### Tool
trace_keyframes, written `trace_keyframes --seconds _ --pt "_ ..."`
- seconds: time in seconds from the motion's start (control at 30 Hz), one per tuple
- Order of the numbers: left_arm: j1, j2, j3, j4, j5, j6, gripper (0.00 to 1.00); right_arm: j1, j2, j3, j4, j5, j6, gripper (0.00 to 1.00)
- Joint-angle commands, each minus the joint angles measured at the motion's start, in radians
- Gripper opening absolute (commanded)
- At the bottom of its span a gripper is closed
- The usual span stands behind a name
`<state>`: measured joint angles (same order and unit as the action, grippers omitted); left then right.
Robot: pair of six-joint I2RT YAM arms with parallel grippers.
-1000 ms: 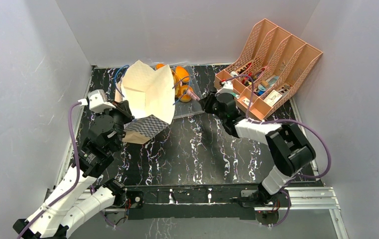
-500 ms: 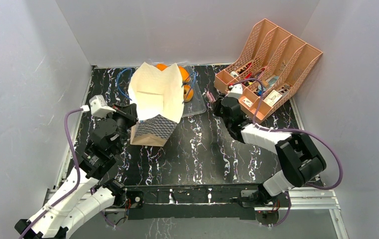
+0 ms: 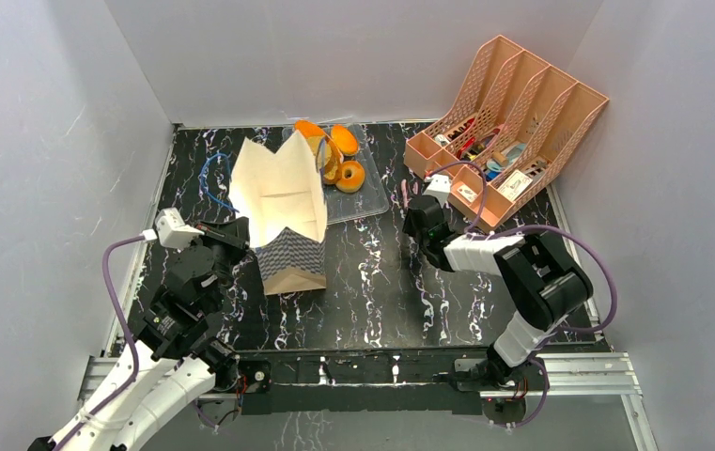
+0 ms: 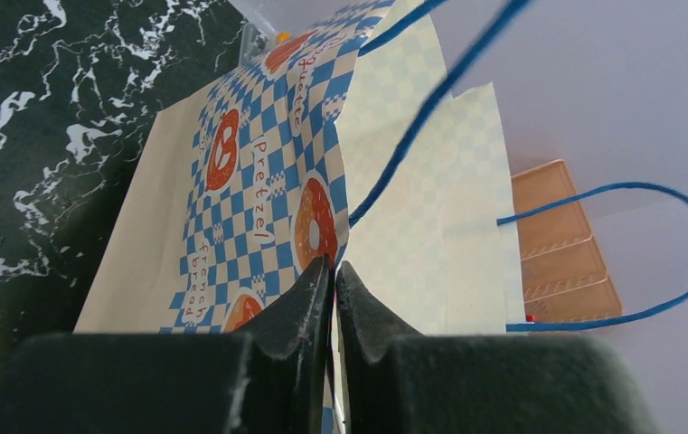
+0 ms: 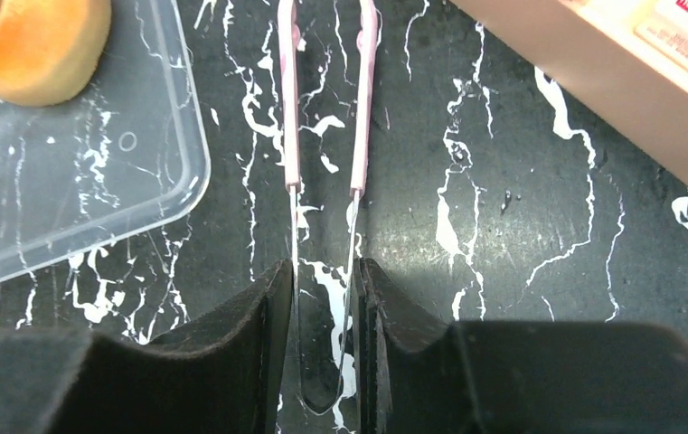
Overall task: Take the fake bread out of the paper bag
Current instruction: Place the paper bag at the center of the board.
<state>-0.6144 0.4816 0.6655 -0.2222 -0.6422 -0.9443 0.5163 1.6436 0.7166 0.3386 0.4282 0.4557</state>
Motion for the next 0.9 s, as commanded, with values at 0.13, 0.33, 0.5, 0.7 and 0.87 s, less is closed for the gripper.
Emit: trace_keyframes --seconds 0.13,0.33,0.5,0.7,0.87 --pt "0.006 0.021 0.07 -0.106 -0.042 0.014 0.27 0.025 0.083 0.021 -0.023 0.014 0.045 0.34" --pt "0.005 0.003 0.082 -0.142 -0.048 0.013 0.4 0.035 0.121 0.044 -0.046 -0.002 0.061 0.45" --pt "0.005 0.021 0.137 -0.186 -0.046 0.039 0.48 0.046 0.074 0.057 -0.062 0.018 0.059 0.55" --pt "0.004 0.055 0.185 -0.154 -0.02 0.109 0.53 0.057 0.025 0.068 -0.085 0.045 0.046 0.58" --pt "0.005 0.094 0.266 -0.194 0.002 0.131 0.56 0.063 -0.024 0.072 -0.098 0.048 0.038 0.59"
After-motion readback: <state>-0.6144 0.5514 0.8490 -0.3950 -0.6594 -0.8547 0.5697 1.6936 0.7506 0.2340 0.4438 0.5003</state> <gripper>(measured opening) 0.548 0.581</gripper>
